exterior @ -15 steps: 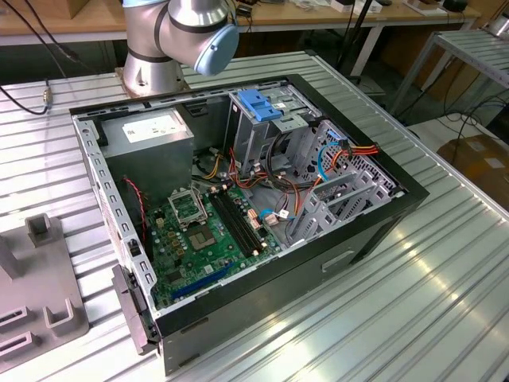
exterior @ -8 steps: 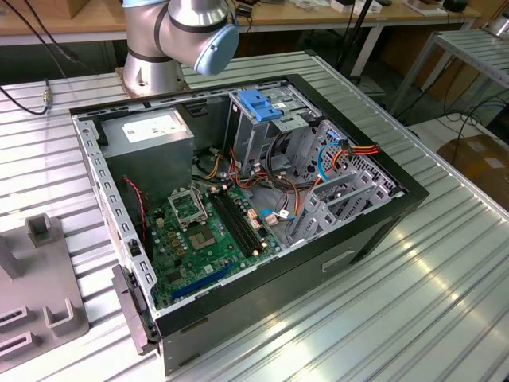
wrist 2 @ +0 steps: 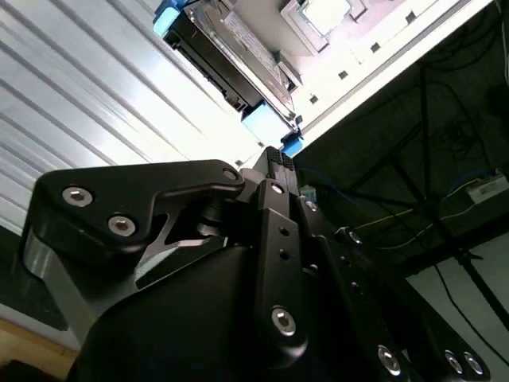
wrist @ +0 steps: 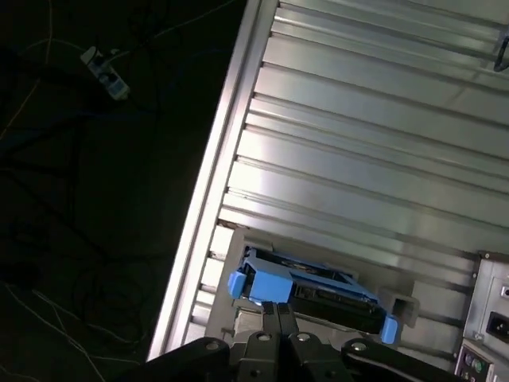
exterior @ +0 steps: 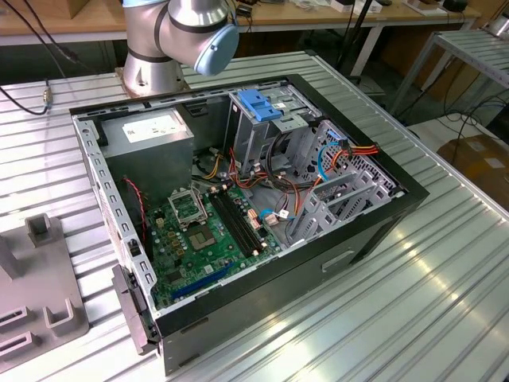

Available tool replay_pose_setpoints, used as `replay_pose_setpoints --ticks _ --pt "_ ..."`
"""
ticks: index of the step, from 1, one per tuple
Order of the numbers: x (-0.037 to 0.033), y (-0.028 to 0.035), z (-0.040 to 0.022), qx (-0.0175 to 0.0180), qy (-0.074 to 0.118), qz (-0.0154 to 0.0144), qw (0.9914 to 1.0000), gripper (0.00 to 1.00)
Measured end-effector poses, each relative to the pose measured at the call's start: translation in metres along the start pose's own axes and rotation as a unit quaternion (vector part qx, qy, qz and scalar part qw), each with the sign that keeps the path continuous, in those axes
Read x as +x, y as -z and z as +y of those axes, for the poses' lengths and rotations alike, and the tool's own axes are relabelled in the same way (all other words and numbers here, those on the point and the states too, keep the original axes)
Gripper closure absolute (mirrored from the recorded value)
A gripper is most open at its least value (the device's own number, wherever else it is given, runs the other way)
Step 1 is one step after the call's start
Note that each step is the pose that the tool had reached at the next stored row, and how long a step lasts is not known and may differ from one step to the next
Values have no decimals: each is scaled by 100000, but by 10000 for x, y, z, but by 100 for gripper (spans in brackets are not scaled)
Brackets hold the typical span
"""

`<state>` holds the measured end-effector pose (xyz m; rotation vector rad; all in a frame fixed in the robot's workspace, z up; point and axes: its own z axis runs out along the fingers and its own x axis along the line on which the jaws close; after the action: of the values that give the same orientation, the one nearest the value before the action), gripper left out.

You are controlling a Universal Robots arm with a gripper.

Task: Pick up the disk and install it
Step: 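Pick up the disk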

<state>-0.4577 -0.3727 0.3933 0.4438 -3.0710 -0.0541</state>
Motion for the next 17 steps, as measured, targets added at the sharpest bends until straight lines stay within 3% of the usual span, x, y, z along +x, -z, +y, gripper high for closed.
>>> replay_pose_setpoints --ticks 5,9,11,12,17 --pt "0 0 0 131 3995 160 99920 90" --pt "0 0 0 234 7201 287 99740 90" --pt "0 0 0 295 9014 359 99592 90" --pt "0 0 0 364 11099 441 99380 90" --pt "0 0 0 502 15299 616 98820 90"
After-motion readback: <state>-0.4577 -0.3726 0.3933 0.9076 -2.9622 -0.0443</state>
